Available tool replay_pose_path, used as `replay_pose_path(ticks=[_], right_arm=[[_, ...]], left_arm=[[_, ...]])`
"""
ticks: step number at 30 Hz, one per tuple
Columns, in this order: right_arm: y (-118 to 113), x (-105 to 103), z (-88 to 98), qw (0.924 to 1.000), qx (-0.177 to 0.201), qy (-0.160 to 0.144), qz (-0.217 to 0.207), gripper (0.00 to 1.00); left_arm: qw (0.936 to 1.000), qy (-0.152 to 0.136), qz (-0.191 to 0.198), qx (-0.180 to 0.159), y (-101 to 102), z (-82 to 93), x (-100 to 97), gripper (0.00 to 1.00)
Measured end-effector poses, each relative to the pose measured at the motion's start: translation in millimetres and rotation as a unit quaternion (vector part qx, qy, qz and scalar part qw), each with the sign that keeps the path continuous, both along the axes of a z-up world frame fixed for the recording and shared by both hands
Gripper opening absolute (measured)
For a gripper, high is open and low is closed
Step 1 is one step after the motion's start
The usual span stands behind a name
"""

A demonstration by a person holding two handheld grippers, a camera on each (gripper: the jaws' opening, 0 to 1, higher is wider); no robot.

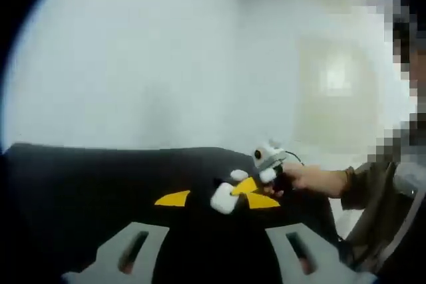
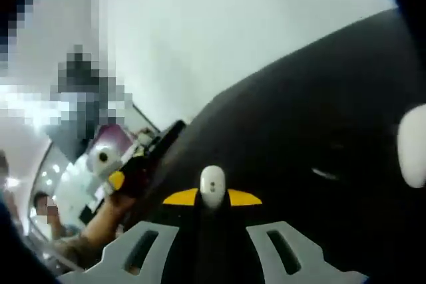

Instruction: Pick up three earphones and place each one into its charging case using tactile feedback, ensure that each earphone is properly inserted and securely positioned inside the case.

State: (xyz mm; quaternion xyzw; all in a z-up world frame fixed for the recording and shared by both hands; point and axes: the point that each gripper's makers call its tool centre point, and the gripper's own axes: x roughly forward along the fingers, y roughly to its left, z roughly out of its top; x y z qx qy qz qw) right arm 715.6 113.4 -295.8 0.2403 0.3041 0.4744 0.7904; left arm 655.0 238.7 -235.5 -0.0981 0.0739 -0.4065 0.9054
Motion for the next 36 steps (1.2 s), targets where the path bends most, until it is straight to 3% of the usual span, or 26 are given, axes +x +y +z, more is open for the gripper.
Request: replay_pose_path(ticks=[7,9,10,13,16,17,18,19,21,22,23,25,26,27,28,29,31,32,34,36], right_arm=[[-10.6,-0.5,-7.6,0.9998,-0.011,0.015,0.003,0.17],[-17.0,3.6,-14.1,0.999,-0.043,0.004,0.008,0.2],[-21.2,9.2,-14.4,0.9979,-0.058,-0.028,-0.003,0.21],[-30.9,13.7,-0.6,0.9942,-0.052,-0.09,-0.03,0.22],[-41.3,5.3,31.8,0.9843,-0.016,-0.171,-0.04,0.22],[-41.6,-3.9,40.2,0.9784,-0.012,-0.205,-0.024,0.22],[-39.7,-16.9,45.5,0.966,-0.018,-0.258,0.001,0.22],[-39.5,-19.5,45.2,0.9613,-0.025,-0.274,0.004,0.22],[-30.2,-30.6,45.1,0.9502,-0.03,-0.307,0.043,0.22],[-24.6,-36.8,44.7,0.9503,-0.024,-0.303,0.068,0.22],[-19.5,-38.9,47.3,0.9521,-0.01,-0.294,0.083,0.22],[-13.6,-41.9,59.2,0.9488,0.042,-0.3,0.088,0.22],[-14.4,-42.5,61.8,0.9486,0.065,-0.298,0.084,0.22],[-15.7,-45.9,57.6,0.9536,0.088,-0.275,0.085,0.22],[-16.2,-49.6,51.8,0.9569,0.099,-0.257,0.091,0.22],[-16.6,-52.1,46.2,0.9587,0.099,-0.248,0.097,0.22],[-16.4,-50.5,43.7,0.9531,0.064,-0.277,0.105,0.22],[-14.0,-51.4,47.0,0.9492,0.068,-0.29,0.103,0.22],[-8.5,-53.9,48.6,0.9502,0.075,-0.283,0.106,0.22],[-3.6,-62.1,44.9,0.9473,0.059,-0.289,0.124,0.24]], left_arm=[[0.9994,0.014,0.009,0.029,-5.8,-16.9,-15.4,0.3],[0.9993,0.013,0.004,0.036,-11.9,-19.7,-18.8,0.31],[0.9992,0.009,0.0,0.04,-16.0,-20.8,-19.9,0.31],[0.9982,0.013,-0.001,0.059,-25.9,-29.7,-23.7,0.35],[0.995,0.027,0.034,0.089,-22.3,-43.8,-23.8,0.42],[0.9943,0.02,0.043,0.095,-22.7,-45.3,-24.0,0.47],[0.994,0.014,0.048,0.098,-23.8,-46.6,-24.1,0.49],[0.9941,0.009,0.056,0.093,-24.0,-47.4,-20.9,0.5],[0.9923,0.027,0.068,0.1,-22.6,-49.9,-14.0,0.46],[0.9935,0.035,0.065,0.086,-24.5,-47.2,-11.3,0.46],[0.996,0.048,0.064,0.038,-30.4,-38.7,-9.1,0.47],[0.9973,0.036,0.064,0.01,-36.3,-30.5,-7.8,0.46],[0.9976,0.022,0.064,0.018,-37.9,-31.2,-8.6,0.46],[0.9973,0.004,0.065,0.036,-39.2,-33.5,-8.8,0.45],[0.9953,-0.013,0.066,0.07,-38.6,-40.1,-9.9,0.44],[0.9917,-0.024,0.072,0.104,-36.4,-47.1,-10.5,0.42],[0.9837,-0.051,0.082,0.152,-34.7,-51.8,-12.9,0.38],[0.9856,-0.054,0.08,0.139,-37.8,-48.4,-14.9,0.37],[0.9888,-0.054,0.073,0.118,-40.0,-45.1,-15.9,0.37],[0.9885,-0.043,0.073,0.125,-38.2,-50.0,-14.7,0.37]])
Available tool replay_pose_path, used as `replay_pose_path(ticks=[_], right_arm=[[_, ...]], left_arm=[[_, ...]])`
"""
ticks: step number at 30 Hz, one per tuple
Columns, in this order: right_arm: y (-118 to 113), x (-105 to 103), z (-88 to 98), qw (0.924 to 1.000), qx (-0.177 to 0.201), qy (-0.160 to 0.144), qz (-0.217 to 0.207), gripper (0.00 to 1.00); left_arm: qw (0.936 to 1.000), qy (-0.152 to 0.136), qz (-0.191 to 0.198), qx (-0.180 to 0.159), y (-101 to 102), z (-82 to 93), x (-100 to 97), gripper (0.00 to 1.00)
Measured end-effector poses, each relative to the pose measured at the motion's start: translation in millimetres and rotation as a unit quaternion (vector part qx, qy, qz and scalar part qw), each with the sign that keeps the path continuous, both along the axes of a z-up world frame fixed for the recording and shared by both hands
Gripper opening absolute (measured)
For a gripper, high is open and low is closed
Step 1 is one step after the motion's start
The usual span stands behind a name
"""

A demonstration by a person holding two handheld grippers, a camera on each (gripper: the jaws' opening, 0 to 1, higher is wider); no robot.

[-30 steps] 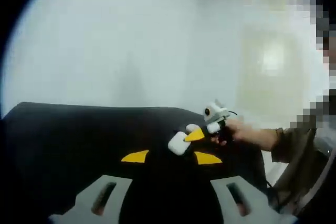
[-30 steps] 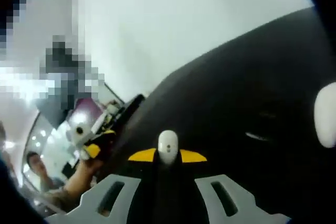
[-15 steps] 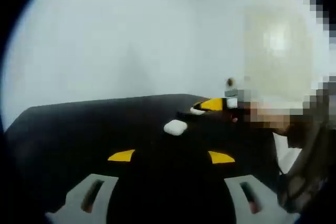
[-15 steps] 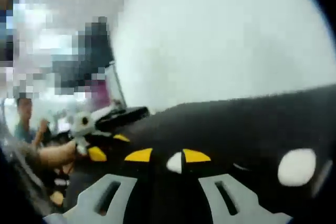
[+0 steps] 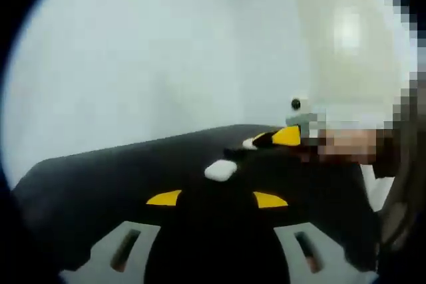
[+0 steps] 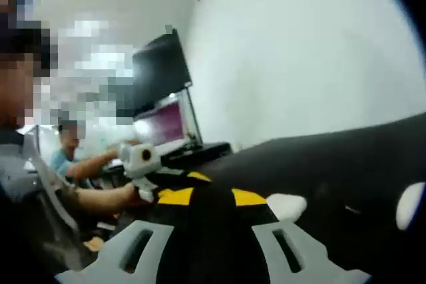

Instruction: Pick up three earphones and place each one into its charging case using tactile feedback, ensure that each earphone is properly inserted and securely positioned inside the case.

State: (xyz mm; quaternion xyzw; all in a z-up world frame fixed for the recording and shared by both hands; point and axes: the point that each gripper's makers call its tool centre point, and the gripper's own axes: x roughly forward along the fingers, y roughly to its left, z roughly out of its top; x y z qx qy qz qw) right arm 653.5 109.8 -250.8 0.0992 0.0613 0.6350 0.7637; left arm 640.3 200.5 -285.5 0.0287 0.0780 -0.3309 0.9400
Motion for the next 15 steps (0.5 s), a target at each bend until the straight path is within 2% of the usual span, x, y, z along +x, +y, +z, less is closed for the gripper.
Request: replay_pose_path(ticks=[2,8,13,15], right_arm=[[3.1,-5.6,-1.7,0.9999,-0.008,-0.01,0.005,0.25],[5.1,-13.0,-7.1,0.9992,-0.03,-0.023,0.015,0.25],[2.8,-11.6,-7.5,0.9993,-0.031,-0.018,0.014,0.25],[2.1,-11.2,-7.1,0.9993,-0.03,-0.015,0.014,0.25]], left_arm=[[0.9997,0.012,-0.001,0.02,-0.3,-7.9,0.8,0.37],[0.9985,0.017,-0.019,0.048,-11.0,-15.2,-1.1,0.38],[0.9986,0.015,-0.02,0.047,-11.3,-13.1,-1.3,0.38],[0.9992,0.008,-0.019,0.033,-10.6,-7.3,-1.4,0.38]])
